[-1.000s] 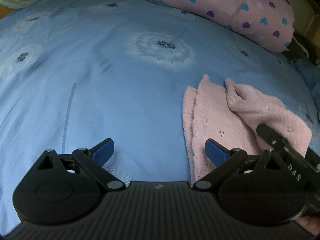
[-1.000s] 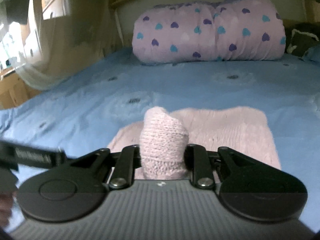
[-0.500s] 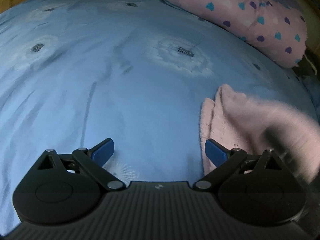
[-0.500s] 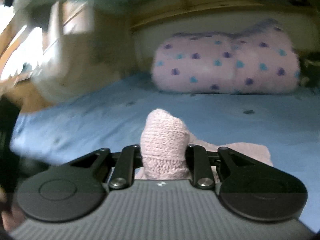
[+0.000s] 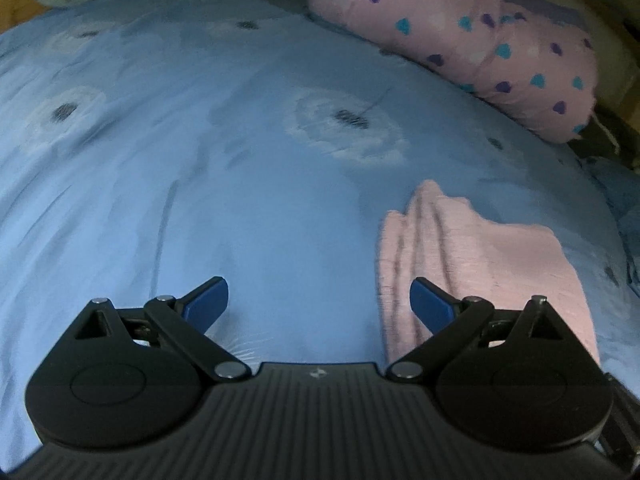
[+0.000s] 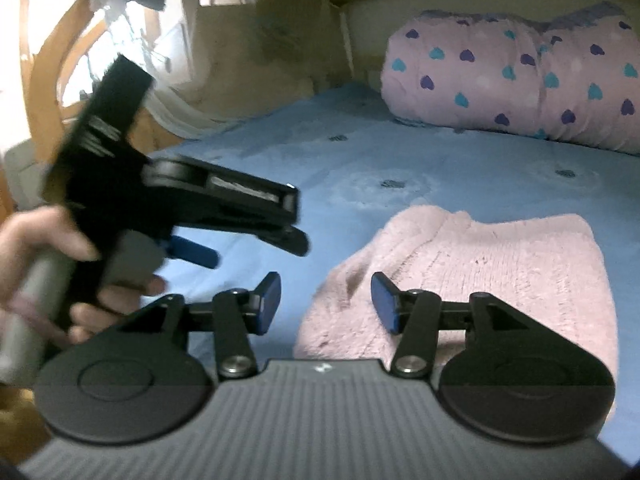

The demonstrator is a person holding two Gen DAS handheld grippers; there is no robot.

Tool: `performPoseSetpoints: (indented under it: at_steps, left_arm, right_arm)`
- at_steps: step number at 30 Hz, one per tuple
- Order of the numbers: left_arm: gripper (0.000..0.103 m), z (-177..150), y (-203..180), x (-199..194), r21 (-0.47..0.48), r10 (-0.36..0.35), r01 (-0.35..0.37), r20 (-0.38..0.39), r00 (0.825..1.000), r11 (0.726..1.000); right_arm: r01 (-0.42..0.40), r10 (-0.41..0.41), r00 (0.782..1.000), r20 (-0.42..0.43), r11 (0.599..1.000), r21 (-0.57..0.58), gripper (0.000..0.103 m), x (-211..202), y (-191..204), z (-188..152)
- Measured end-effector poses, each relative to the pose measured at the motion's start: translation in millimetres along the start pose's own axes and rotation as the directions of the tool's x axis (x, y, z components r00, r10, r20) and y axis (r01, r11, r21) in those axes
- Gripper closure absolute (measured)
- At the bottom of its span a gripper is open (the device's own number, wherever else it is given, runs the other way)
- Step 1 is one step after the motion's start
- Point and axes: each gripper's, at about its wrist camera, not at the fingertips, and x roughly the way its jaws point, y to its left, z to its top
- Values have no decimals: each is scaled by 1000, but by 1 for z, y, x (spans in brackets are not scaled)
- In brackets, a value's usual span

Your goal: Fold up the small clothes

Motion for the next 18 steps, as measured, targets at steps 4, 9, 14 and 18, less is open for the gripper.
performPoseSetpoints:
  at_steps: [4, 9, 14, 18]
  left_arm:
    - [4, -3, -14, -6, 52, -60, 58, 24, 998, 997]
    - [7, -10, -33, -11, 107, -112, 106, 53, 992, 989]
    - [18, -15, -49, -17, 143, -160, 147, 88, 983, 979]
    - [18, -19, -59, -6, 155, -164, 154, 53, 985, 976]
  right_arm:
    - [13, -13, 1000, 27, 1000, 28, 51, -22, -17, 7]
    - [133, -135, 990, 35, 989, 69, 51, -43, -56, 7]
    - [316, -318, 948, 30, 947, 57, 51, -52, -91, -4]
    - [355, -358, 934, 23, 932, 77, 51, -54, -113, -13]
